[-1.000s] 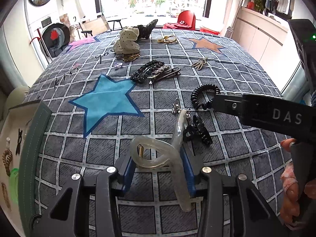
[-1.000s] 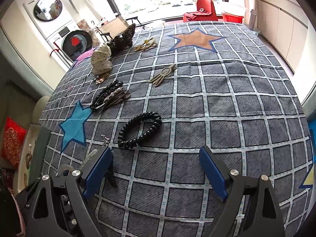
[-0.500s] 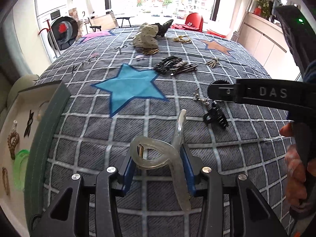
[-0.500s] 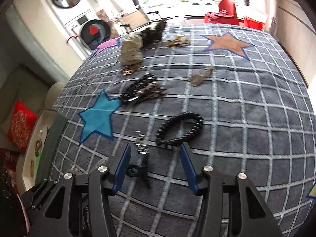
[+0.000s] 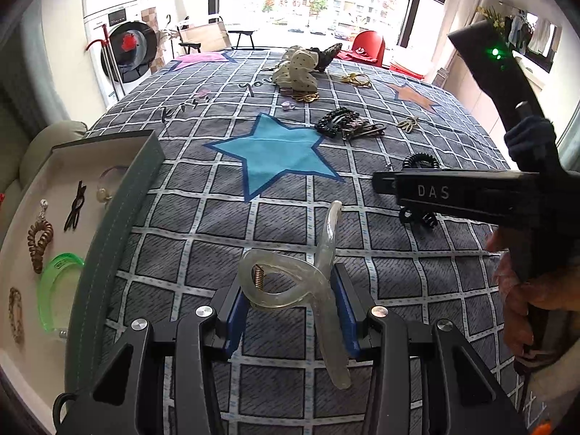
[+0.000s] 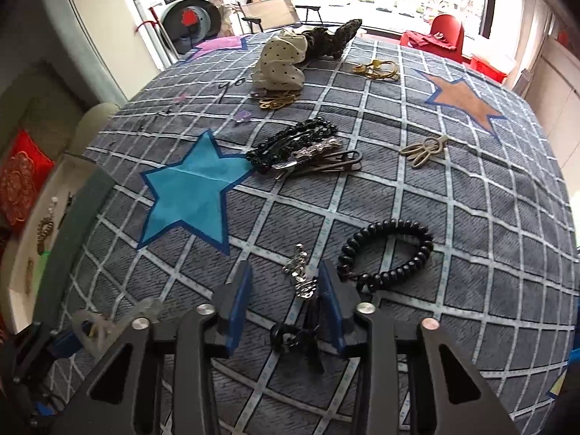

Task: Organize jewelry
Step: 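Grasp the clear plastic claw clip with the left tool while the right grasps the silver chain charm, then carry the claw clip and silver chain with both tools over the white tray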

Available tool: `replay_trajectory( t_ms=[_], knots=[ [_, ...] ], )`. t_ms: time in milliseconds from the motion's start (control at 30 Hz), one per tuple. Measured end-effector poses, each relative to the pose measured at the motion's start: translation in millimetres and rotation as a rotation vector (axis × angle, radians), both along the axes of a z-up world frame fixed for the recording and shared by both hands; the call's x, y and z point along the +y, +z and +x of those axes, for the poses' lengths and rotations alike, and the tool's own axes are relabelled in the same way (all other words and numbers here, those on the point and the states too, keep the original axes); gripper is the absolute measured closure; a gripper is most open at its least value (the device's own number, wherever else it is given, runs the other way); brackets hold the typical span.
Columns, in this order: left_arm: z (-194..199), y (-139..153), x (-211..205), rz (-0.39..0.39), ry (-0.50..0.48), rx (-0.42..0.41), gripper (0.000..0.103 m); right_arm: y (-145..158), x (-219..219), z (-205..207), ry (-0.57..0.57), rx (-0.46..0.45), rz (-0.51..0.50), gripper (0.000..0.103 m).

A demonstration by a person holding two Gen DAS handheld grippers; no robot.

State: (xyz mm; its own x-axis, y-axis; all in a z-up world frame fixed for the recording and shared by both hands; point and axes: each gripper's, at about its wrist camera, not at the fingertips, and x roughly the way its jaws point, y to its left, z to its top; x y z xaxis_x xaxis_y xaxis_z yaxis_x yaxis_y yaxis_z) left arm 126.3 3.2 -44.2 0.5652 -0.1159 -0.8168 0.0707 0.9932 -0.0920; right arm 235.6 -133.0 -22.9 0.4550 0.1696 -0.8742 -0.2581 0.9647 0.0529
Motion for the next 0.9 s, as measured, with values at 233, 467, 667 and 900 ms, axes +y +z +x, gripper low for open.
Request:
replay_trajectory(
  t_ms=[233,467,667,900],
  knots=[
    [-3,1,7,-0.015,0.002,-0.002,0.057,2,-3,-6,-0.017,-0.034,-0.019,0.091],
    [-8,6,13,-0.016,0.003,-0.016,0.057,18,-21,-14,-0.076,-0.047,0.114,0.091],
    [-14,8,15,-0.016,-0.004,-0.022,0.057,31,-27,-31,-0.092,-0.064,0.156,0.091],
    [-24,16,21,-0.019,-0.007,-0.040,0.057,44,-39,-56,-0.111,-0.063,0.258,0.091]
  ],
)
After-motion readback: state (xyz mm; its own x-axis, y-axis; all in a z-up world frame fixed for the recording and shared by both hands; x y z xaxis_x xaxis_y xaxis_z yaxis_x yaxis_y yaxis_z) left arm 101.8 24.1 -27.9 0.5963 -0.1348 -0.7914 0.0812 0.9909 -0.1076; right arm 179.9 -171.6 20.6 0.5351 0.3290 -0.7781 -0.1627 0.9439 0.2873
